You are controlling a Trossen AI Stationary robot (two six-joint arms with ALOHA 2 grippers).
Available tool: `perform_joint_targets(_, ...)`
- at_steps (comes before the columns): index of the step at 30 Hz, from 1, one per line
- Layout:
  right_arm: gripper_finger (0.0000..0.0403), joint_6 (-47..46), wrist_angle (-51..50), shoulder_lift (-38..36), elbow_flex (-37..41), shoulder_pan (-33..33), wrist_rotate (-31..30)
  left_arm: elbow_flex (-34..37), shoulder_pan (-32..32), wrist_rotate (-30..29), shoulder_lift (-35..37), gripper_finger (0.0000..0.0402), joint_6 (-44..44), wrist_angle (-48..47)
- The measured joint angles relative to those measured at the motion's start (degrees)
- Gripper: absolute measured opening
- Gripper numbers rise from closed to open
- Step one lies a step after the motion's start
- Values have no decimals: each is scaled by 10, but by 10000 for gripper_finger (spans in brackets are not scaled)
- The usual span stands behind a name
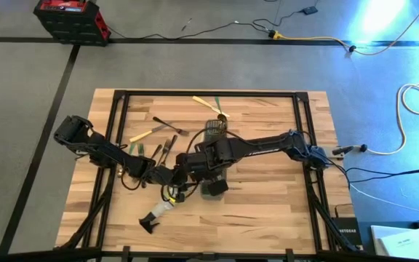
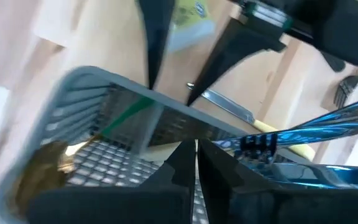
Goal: Sort silverware
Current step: Adjust the fork inside the silverware basket
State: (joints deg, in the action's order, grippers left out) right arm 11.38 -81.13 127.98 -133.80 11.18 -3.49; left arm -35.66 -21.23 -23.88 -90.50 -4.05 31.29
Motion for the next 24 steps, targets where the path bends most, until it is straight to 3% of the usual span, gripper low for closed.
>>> perform_joint_targets(24, 0, 10, 12, 12, 0, -11, -83, 0, 0, 3, 0, 129, 0, -6)
